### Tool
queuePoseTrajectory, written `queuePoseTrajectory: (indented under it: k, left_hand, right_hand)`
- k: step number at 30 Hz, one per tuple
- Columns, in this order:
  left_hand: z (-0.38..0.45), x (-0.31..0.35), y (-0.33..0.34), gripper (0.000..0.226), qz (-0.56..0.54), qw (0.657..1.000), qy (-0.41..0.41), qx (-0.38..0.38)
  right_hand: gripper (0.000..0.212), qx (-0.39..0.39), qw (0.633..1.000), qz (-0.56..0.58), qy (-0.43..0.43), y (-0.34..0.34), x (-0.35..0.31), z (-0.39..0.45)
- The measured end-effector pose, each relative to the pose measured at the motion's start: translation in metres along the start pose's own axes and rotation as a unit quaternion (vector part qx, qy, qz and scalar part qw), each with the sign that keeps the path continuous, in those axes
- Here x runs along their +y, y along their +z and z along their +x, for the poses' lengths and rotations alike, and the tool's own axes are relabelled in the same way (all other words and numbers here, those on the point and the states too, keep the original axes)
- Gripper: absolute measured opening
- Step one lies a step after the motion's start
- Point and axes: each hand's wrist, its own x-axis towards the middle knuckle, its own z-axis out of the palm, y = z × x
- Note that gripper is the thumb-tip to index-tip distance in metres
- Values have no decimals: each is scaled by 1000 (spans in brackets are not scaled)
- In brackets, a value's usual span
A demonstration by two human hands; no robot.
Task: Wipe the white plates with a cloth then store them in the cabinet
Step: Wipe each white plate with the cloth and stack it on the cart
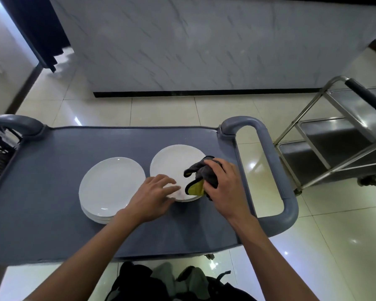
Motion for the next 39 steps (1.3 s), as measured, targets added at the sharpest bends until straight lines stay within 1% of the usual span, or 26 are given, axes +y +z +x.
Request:
queuePoseTrajectory:
  k: [4, 7, 11, 13, 15, 18, 21, 25, 32, 36, 39]
  left_hand:
    - [-29, -28, -12, 30, -32, 990, -105, 91]
    - [-57, -61, -23, 29, -40, 967, -218, 126]
    - [-97, -109, -31, 30, -74, 912, -370, 161]
    - [-116, -134, -34, 30, -118, 880, -432, 157]
    - [-132, -153, -37, 25, -161, 856, -471, 138]
    - [-146, -167, -39, 14, -194, 839, -491, 131]
    - [-146, -172, -38, 18, -237, 824, -498, 132]
    - [-142, -176, -38, 19, -267, 806, -517, 111]
    - [-137, -184, -40, 20, -266, 801, -531, 76]
    - [-130, -191, -43, 16, -299, 781, -547, 42]
    - [-124, -195, -46, 9, -319, 765, -559, 14]
  right_hand:
    - [57, 3, 1000, 13, -20, 15, -23, 15]
    - [57, -5, 999, 11, -34, 33, -46, 23]
    - [59, -25, 998, 12, -55, 62, -83, 29]
    - [59, -40, 996, 15, -74, 80, -102, 32]
    - [60, -61, 994, 18, -93, 99, -123, 33]
    - [61, -96, 988, 17, -121, 130, -152, 33]
    - [60, -132, 982, 7, -133, 158, -173, 36]
    - [60, -153, 982, 4, -114, 185, -189, 37]
    - [68, -167, 983, -24, -67, 212, -198, 28]
    - [74, -174, 983, -25, -53, 224, -196, 27]
    - [73, -205, 977, -34, -51, 227, -186, 25]
